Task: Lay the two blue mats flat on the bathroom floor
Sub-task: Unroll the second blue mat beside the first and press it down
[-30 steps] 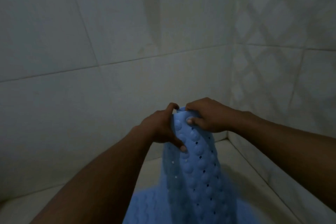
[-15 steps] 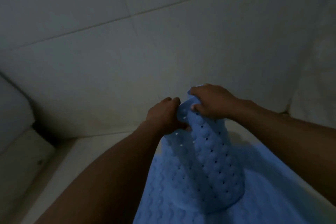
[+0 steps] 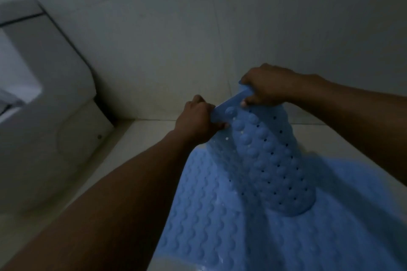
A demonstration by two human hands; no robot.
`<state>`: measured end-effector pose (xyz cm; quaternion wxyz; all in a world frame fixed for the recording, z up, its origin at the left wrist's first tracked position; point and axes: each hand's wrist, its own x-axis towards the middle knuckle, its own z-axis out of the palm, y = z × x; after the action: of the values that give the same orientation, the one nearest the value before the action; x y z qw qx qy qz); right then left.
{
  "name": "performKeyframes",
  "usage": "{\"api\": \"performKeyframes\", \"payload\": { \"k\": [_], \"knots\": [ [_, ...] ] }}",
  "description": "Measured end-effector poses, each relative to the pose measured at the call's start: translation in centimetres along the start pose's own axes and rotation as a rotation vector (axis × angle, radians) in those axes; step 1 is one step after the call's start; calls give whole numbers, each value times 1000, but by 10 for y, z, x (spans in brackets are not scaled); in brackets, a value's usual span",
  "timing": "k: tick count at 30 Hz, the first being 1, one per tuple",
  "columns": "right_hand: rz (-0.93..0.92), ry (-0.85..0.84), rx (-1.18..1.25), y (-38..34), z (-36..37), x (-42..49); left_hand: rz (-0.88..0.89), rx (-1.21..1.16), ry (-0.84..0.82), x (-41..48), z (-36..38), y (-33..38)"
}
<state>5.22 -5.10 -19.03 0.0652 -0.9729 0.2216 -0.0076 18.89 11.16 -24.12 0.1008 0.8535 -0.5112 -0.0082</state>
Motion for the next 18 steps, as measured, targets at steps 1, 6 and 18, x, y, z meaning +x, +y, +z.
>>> {"api": "performKeyframes", "payload": {
  "k": [1,6,18],
  "knots": [
    [12,11,-25,-4,-2,-10,23,-7,29,-10,-1,4],
    [68,-133,-269,-37,-37,-61,119,110,4,-49,-37,14],
    [29,-265,-257,-189,-26,-93,48,157,-12,-175,-80,-87]
  ]
}}
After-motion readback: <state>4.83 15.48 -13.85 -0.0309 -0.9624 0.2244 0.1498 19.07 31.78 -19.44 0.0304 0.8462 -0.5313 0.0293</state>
